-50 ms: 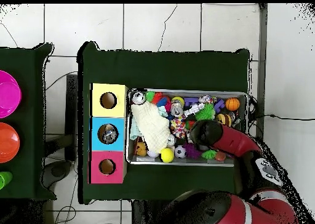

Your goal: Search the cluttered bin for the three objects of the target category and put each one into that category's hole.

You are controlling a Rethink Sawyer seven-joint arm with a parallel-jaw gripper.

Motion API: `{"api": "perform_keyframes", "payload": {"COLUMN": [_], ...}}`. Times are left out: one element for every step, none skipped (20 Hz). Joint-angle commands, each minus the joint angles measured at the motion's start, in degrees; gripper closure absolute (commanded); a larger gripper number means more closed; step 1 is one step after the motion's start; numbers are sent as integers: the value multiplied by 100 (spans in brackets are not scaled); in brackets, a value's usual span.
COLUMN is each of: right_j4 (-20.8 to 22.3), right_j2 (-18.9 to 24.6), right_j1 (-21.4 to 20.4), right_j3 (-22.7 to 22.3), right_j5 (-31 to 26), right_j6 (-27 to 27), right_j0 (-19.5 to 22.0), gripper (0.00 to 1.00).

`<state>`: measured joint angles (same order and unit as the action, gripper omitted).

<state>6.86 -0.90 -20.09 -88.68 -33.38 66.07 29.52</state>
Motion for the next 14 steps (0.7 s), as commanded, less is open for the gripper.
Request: {"api": "perform_keyframes", "payload": {"right_j4": [-371, -405, -398, -390, -383, -382, -384, -386, -385, -382, -375, -361, -341, -321], "right_j2": [647, 586, 567, 549, 531, 530, 537, 545, 551, 556, 567, 579, 587, 585], "right_j1": [318, 338, 343, 349, 354, 355, 357, 359, 354, 354, 365, 369, 374, 381], "right_j3": [-621, -614, -604, -594, -584, -595, -608, -622, -631, -637, -612, -615, -635, -629], "right_j5": [-311, -278, -244, -211, -177, -109, 2, 113, 163, 203, 232, 296, 378, 433], "right_j6": [1011, 1014, 1024, 1034, 1044, 1035, 1054, 1073, 1080, 1081, 1068, 1061, 1063, 1062], "right_j0": [-59, -109, -127, -146, -164, -160, -151, -142, -131, -124, -127, -119, -120, -128], "gripper": [0, 100, 100, 100, 100, 100, 100, 100, 100, 100, 100, 100, 100, 100]}}
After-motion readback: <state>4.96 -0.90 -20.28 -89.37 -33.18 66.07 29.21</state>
